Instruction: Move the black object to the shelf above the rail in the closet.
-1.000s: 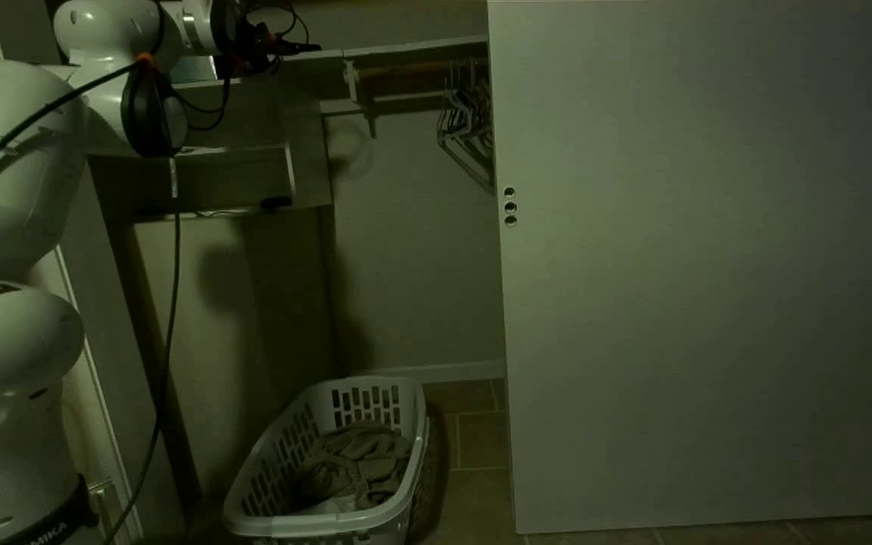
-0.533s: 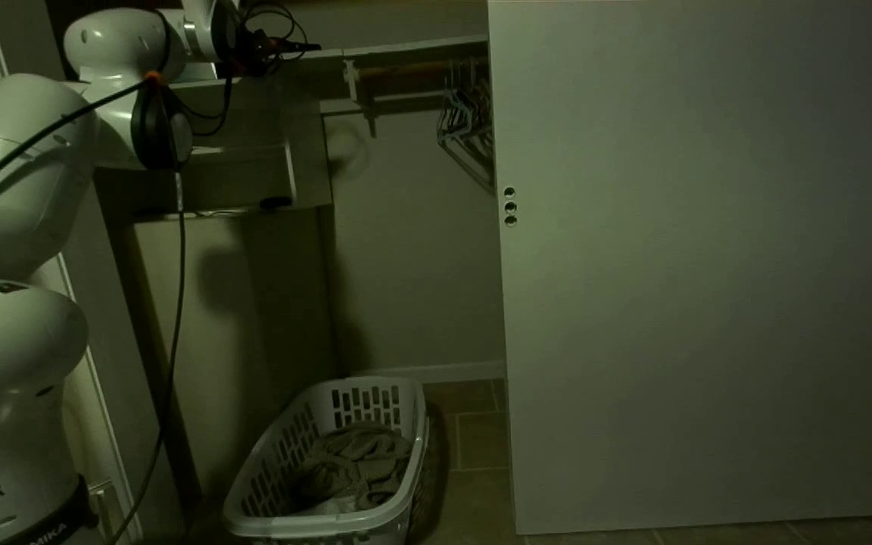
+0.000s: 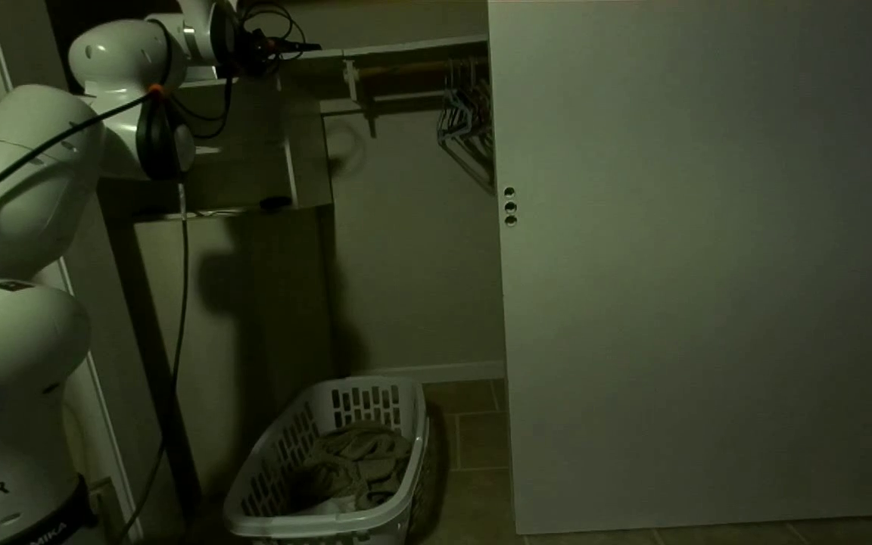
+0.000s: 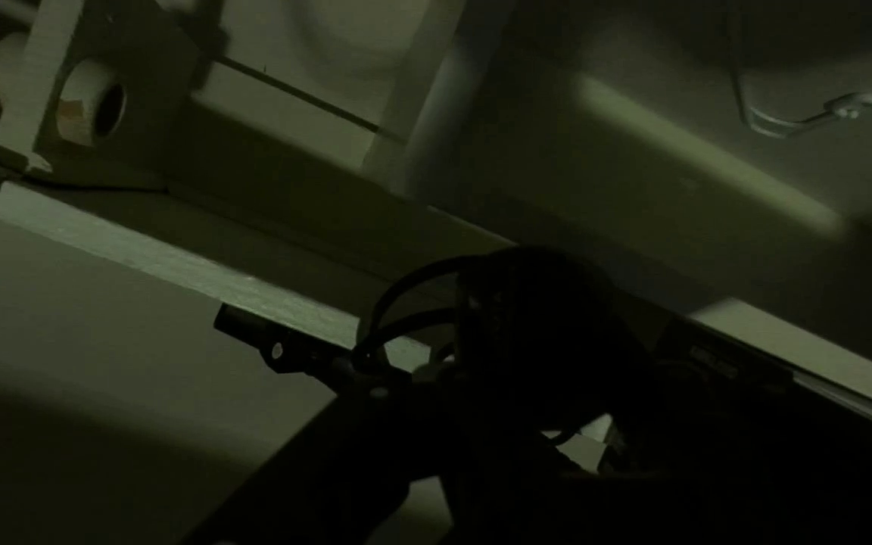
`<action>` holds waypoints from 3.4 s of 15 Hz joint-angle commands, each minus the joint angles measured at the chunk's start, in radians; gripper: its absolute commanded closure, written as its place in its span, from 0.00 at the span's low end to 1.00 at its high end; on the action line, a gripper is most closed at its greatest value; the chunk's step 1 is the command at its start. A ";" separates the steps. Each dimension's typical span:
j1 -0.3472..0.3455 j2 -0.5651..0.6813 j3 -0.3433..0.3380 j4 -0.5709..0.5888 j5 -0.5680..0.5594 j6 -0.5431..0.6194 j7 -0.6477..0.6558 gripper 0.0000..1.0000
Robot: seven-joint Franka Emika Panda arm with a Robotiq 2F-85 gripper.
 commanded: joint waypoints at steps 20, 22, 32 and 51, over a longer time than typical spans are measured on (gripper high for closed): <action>0.057 0.052 -0.029 0.081 0.077 -0.017 -0.144 0.85; 0.063 0.053 -0.028 0.081 0.082 -0.019 -0.151 0.85; 0.076 0.061 -0.014 0.083 0.124 -0.030 -0.176 0.85; 0.108 0.067 -0.011 0.079 0.181 -0.058 -0.111 0.85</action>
